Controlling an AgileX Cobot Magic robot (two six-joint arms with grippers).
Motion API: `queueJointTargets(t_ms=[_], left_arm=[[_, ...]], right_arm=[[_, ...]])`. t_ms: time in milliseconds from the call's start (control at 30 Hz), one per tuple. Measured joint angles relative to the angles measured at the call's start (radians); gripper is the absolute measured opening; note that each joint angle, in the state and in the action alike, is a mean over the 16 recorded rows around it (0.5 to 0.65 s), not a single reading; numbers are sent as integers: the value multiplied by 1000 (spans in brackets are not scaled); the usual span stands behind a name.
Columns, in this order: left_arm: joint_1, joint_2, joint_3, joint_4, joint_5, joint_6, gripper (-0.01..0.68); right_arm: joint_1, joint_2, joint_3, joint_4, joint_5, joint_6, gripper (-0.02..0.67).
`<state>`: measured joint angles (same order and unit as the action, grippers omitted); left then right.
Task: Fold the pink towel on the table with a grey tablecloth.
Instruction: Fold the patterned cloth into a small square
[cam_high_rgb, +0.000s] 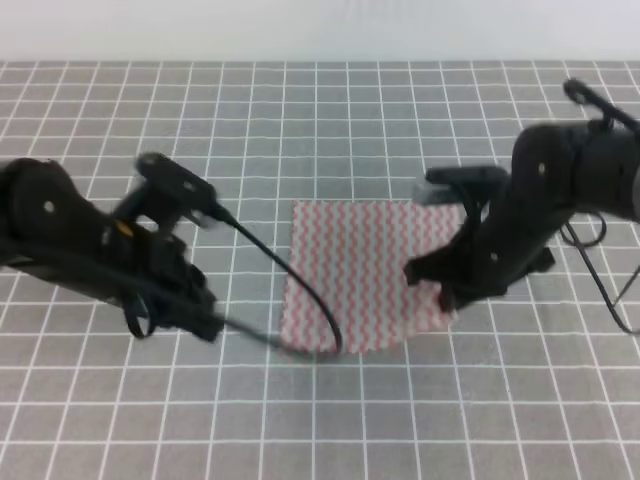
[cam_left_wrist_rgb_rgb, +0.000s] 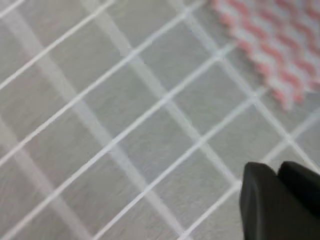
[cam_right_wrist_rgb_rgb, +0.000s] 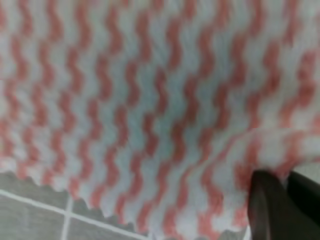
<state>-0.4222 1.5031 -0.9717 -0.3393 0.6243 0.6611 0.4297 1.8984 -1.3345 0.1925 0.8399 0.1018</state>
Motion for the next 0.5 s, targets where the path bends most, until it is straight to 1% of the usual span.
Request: queueJointTargets(t_ms=[200, 333, 433, 500], left_arm=[[-100, 19, 0, 25, -41, 185, 264], [-171, 46, 0, 64, -96, 273, 370], [-211, 75, 0, 102, -149, 305, 426], [-232, 96, 0, 130, -186, 313, 444]], right_arm=[[0, -1, -90, -1, 18, -31, -12], [0, -1, -133, -1, 16, -48, -13], [0, 0, -154, -1, 10, -57, -13], [-1, 2, -162, -2, 5, -64, -13]])
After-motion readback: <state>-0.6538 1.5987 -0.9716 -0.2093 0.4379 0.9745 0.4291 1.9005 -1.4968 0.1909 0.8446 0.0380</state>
